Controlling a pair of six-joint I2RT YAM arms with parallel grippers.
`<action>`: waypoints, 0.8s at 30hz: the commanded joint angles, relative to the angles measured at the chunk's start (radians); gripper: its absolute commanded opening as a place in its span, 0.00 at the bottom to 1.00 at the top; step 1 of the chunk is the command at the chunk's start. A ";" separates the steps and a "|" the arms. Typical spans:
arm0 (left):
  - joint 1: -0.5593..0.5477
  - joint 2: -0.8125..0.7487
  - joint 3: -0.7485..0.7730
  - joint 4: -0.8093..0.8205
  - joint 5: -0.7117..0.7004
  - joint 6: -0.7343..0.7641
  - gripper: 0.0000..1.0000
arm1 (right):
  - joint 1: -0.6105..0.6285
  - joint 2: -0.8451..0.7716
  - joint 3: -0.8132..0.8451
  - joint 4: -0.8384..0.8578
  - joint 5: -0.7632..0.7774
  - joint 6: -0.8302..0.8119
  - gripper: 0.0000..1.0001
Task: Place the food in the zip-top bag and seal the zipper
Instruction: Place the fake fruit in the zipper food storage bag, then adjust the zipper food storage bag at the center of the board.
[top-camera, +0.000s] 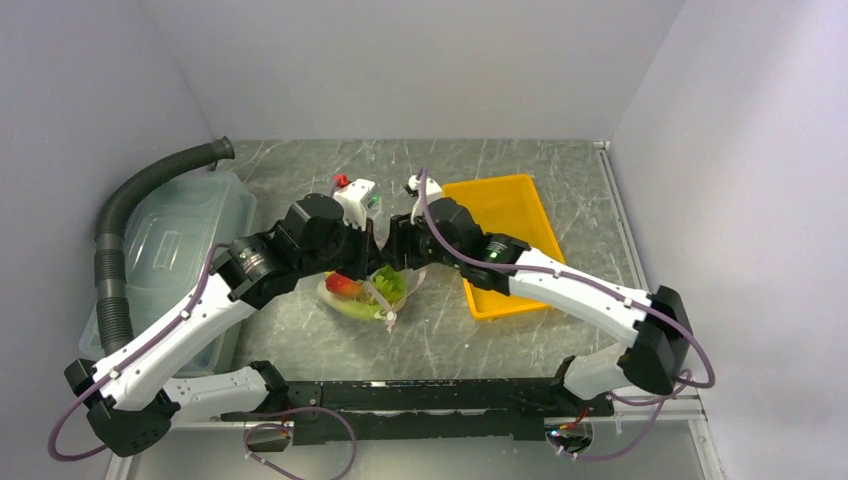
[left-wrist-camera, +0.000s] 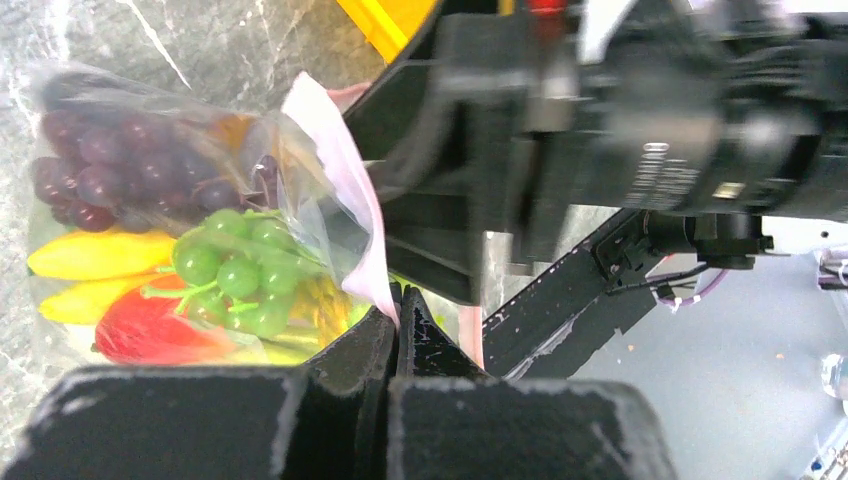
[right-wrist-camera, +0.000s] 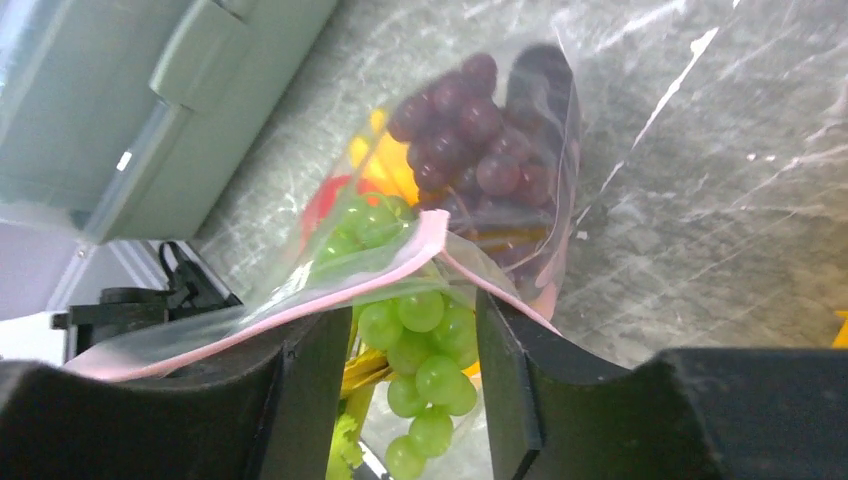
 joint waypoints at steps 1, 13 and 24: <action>-0.008 -0.042 0.048 0.077 -0.041 -0.053 0.00 | 0.001 -0.114 0.042 0.042 0.038 -0.031 0.54; -0.007 -0.045 0.083 0.060 -0.133 -0.076 0.00 | 0.015 -0.251 0.071 -0.082 -0.216 -0.191 0.54; -0.008 -0.036 0.139 0.035 -0.129 -0.072 0.00 | 0.132 -0.297 0.034 -0.137 -0.339 -0.367 0.56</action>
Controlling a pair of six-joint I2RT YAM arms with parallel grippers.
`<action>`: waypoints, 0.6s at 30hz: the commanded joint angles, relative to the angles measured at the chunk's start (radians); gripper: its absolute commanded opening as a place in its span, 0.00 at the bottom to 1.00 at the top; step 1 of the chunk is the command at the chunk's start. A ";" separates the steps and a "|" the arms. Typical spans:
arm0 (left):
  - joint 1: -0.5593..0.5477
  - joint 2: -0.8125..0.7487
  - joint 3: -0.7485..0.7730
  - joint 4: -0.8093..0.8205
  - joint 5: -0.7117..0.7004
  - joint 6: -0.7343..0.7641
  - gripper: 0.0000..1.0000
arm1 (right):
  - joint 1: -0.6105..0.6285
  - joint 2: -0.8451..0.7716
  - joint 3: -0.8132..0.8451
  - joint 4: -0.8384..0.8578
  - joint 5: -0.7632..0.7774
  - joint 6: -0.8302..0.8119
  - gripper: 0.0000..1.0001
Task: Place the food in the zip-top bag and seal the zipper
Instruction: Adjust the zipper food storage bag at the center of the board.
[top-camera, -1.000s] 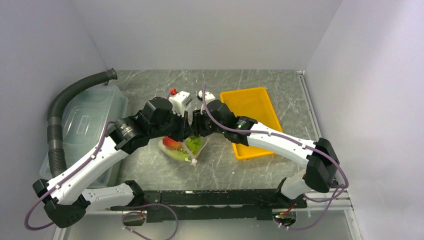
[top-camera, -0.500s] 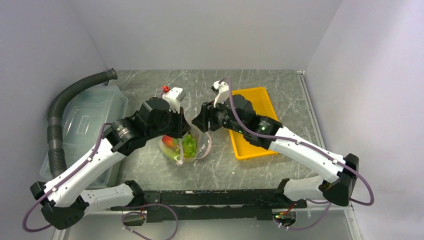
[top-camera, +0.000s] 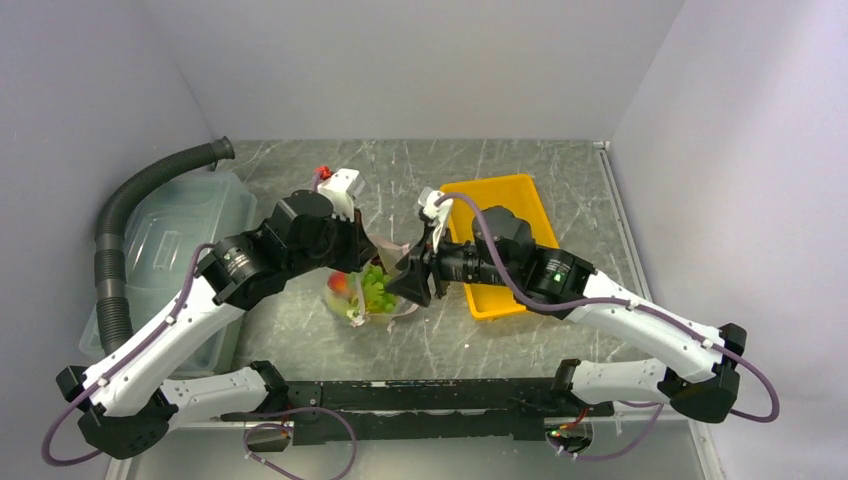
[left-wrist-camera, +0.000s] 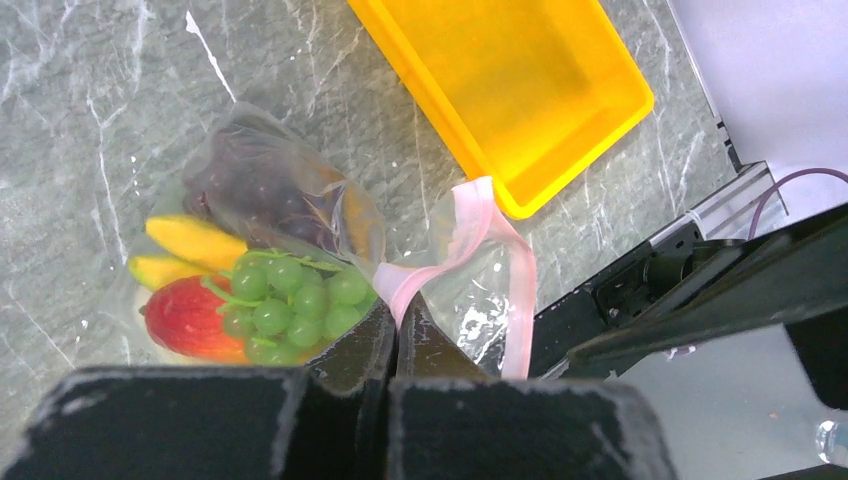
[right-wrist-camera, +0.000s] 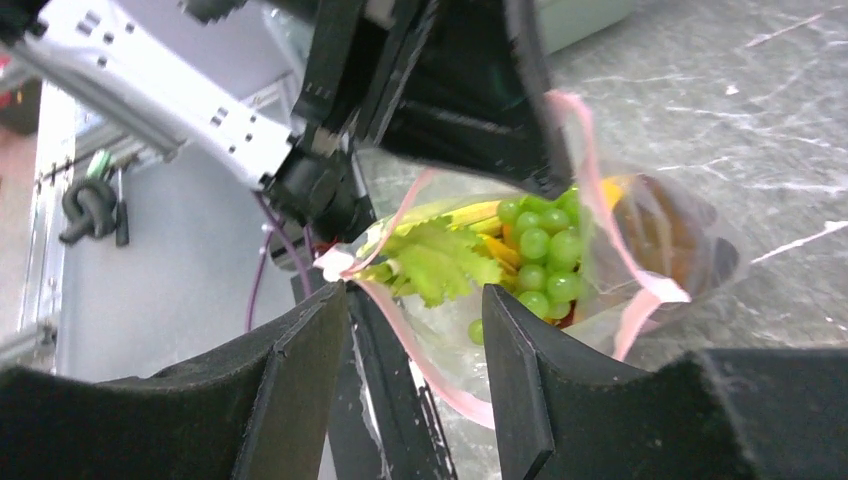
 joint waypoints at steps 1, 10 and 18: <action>-0.005 -0.015 0.086 0.065 -0.004 -0.013 0.00 | 0.045 0.011 -0.022 -0.019 -0.052 -0.107 0.56; -0.004 -0.008 0.125 0.044 0.015 -0.011 0.00 | 0.123 0.080 -0.021 -0.052 -0.028 -0.198 0.56; -0.005 0.001 0.143 0.033 0.026 -0.006 0.00 | 0.185 0.109 0.010 -0.106 0.040 -0.230 0.48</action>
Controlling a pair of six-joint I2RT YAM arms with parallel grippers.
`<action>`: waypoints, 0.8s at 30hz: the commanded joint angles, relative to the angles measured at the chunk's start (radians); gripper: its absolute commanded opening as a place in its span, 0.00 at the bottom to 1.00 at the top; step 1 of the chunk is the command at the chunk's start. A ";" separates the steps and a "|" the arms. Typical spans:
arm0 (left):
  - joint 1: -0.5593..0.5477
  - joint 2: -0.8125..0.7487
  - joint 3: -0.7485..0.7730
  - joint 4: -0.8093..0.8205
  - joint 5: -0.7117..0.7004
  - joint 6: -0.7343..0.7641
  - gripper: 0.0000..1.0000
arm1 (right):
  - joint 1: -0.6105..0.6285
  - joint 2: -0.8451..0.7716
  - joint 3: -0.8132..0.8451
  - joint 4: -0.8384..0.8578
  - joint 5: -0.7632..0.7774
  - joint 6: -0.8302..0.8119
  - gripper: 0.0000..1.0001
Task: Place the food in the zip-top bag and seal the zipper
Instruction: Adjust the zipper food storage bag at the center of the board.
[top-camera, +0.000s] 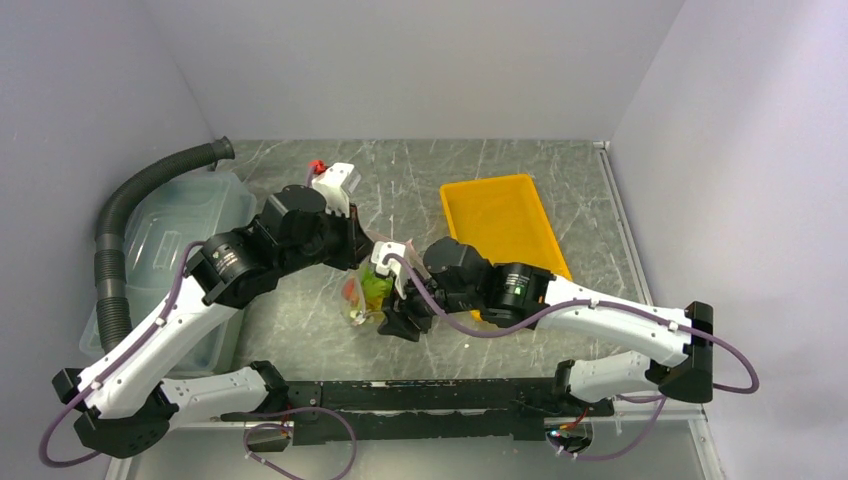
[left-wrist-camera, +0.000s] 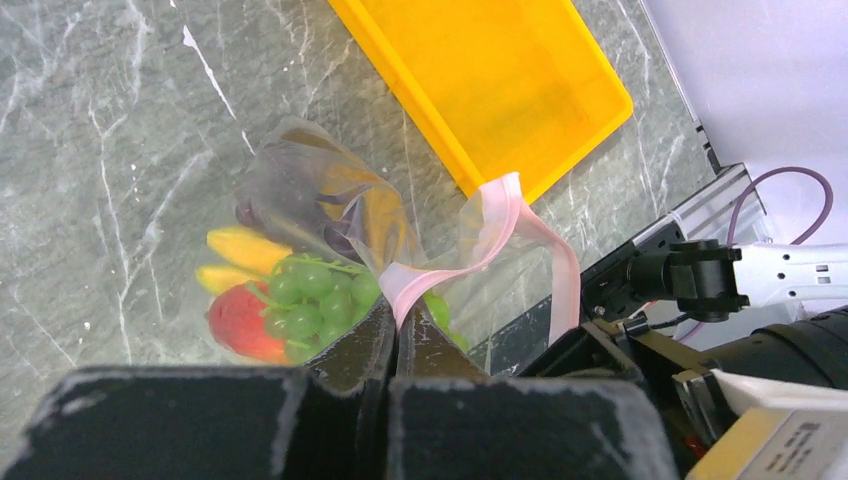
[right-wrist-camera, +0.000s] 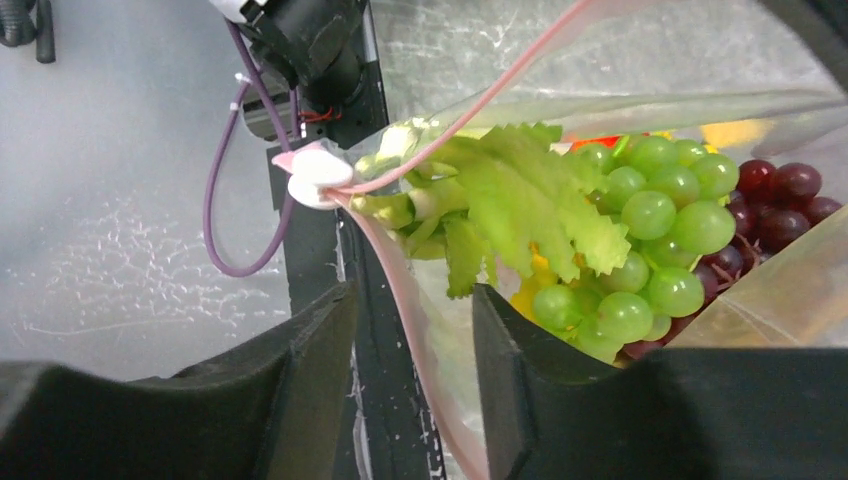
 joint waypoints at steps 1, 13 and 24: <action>-0.004 -0.003 0.067 0.079 0.016 -0.006 0.00 | 0.035 -0.006 0.041 -0.018 0.058 -0.040 0.44; -0.005 -0.006 0.066 0.062 -0.018 0.006 0.00 | 0.109 0.011 0.131 -0.121 0.230 -0.044 0.03; -0.004 -0.016 0.057 0.053 -0.058 0.012 0.08 | 0.145 0.013 0.212 -0.086 0.302 -0.099 0.00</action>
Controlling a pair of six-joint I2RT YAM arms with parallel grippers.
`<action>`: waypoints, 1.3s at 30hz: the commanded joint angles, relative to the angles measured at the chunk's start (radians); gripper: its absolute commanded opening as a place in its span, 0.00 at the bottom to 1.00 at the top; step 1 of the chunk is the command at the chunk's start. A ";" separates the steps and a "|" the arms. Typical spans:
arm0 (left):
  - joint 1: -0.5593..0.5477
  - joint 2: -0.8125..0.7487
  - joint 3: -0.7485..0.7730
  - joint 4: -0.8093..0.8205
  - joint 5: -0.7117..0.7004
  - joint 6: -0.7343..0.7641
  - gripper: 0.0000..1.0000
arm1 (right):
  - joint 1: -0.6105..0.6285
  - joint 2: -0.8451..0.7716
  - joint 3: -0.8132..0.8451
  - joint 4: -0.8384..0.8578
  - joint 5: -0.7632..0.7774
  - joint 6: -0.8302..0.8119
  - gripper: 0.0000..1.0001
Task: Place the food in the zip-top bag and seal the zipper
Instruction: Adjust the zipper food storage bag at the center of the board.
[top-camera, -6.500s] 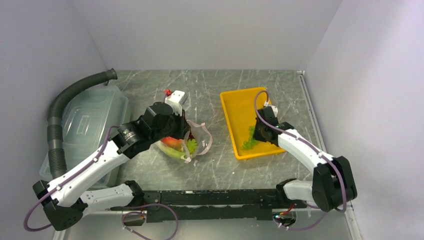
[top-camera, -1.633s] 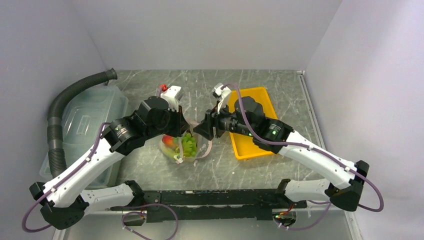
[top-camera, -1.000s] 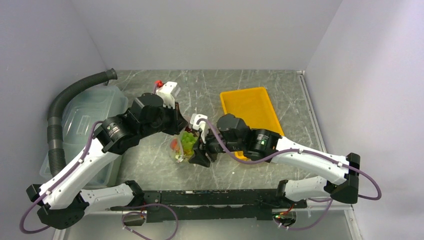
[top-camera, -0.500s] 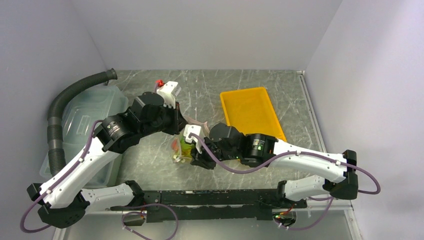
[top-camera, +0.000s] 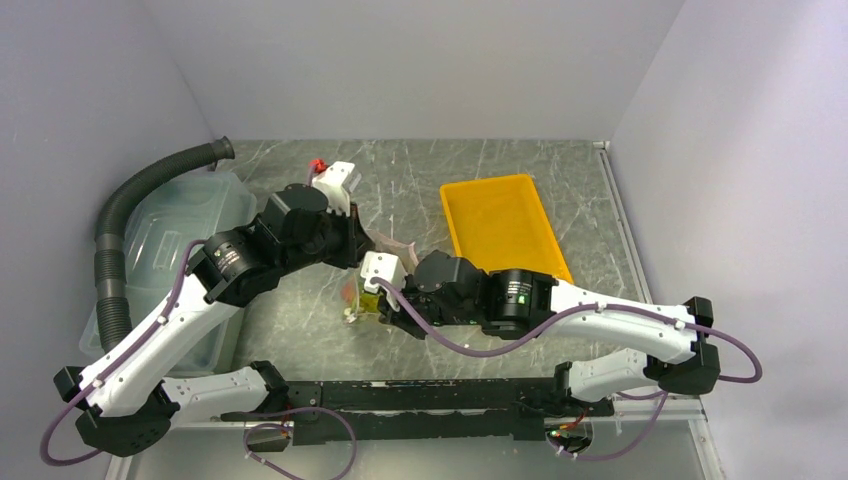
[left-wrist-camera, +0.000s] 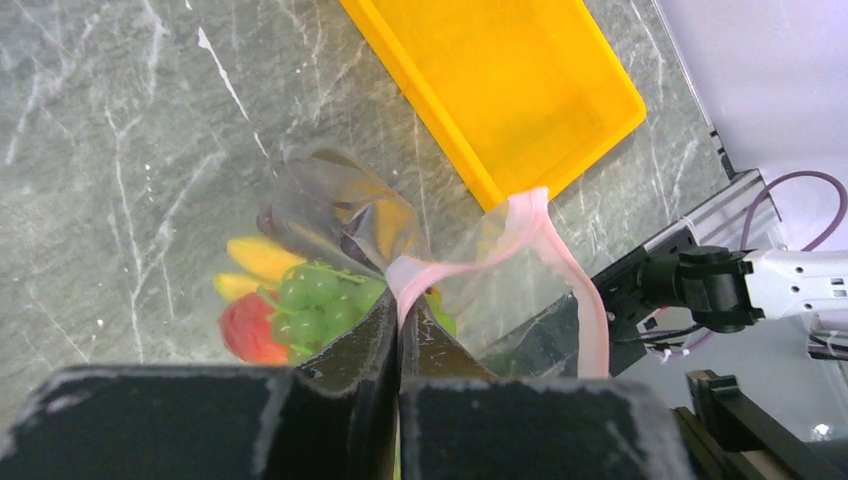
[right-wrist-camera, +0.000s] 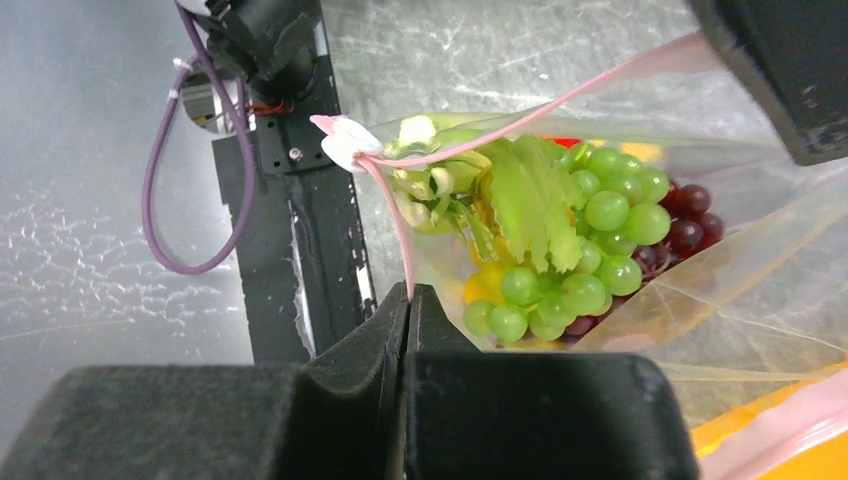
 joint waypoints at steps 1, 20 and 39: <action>-0.004 -0.030 0.047 0.063 -0.059 0.009 0.10 | 0.007 -0.013 0.108 0.050 0.078 -0.028 0.00; -0.004 -0.207 -0.005 0.064 -0.255 0.015 0.96 | 0.018 0.018 0.298 0.011 0.067 -0.135 0.00; -0.005 -0.332 -0.117 0.157 0.131 0.137 0.81 | 0.018 0.046 0.416 -0.220 -0.226 -0.277 0.00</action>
